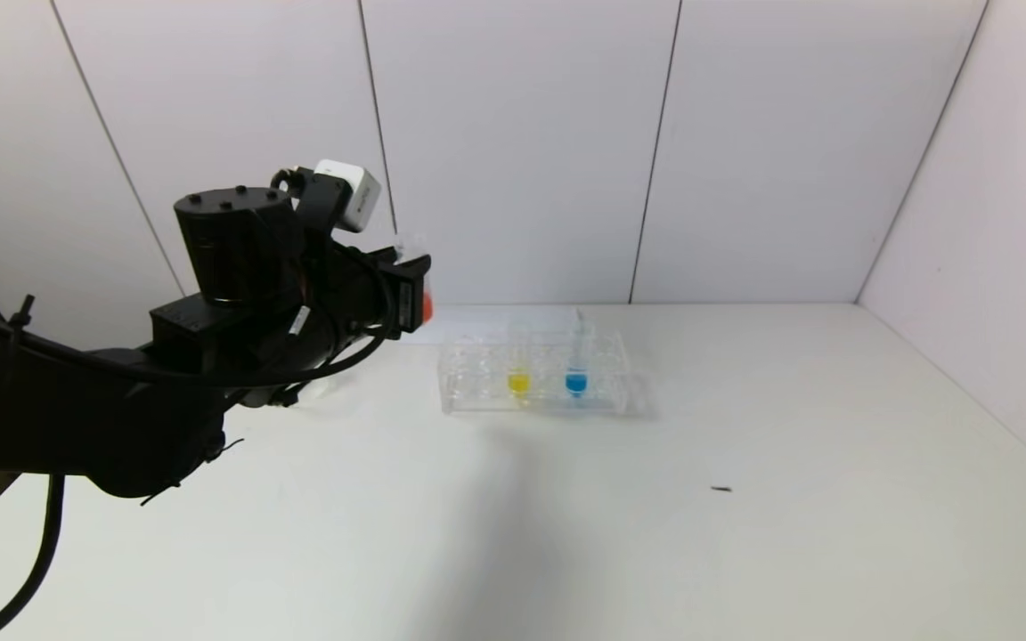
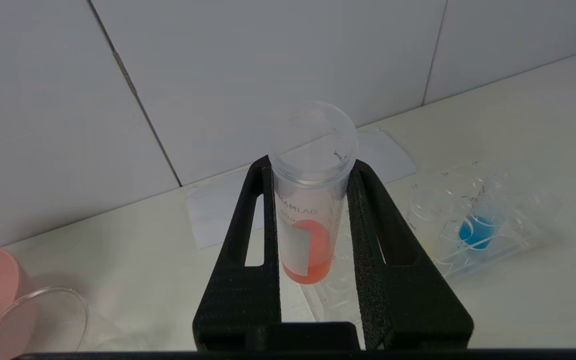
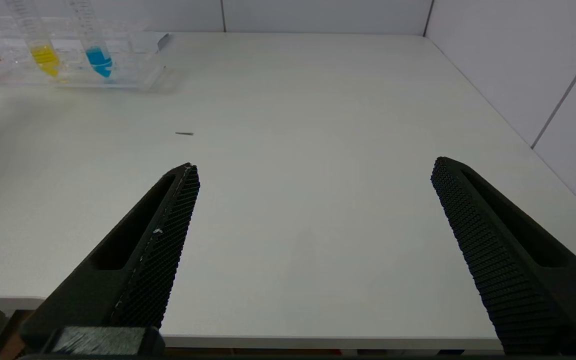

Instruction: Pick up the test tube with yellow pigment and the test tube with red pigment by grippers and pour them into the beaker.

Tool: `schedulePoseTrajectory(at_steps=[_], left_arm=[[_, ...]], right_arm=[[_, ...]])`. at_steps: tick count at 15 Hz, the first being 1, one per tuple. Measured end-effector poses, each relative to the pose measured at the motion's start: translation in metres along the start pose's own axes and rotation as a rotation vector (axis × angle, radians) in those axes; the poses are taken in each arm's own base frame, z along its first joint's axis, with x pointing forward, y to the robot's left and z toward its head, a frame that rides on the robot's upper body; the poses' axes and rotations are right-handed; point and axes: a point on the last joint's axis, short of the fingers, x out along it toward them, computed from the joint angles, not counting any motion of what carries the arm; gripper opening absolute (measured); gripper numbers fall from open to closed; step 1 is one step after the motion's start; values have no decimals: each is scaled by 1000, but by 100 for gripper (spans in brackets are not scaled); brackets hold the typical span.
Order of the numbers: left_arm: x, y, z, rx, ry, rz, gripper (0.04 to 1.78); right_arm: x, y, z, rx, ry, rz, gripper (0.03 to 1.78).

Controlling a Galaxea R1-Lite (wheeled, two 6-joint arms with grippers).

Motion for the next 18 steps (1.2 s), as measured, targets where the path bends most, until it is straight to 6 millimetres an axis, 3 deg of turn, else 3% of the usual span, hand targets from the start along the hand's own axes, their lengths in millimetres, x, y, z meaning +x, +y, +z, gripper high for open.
schedulePoseTrajectory(at_steps=[9, 18], left_arm=[[-14, 33, 21, 13, 27, 85, 44], [-16, 76, 26, 7, 40, 184, 44]], right_arm=[[0, 0, 0, 0, 0, 0, 170], [0, 0, 0, 0, 0, 0, 170]])
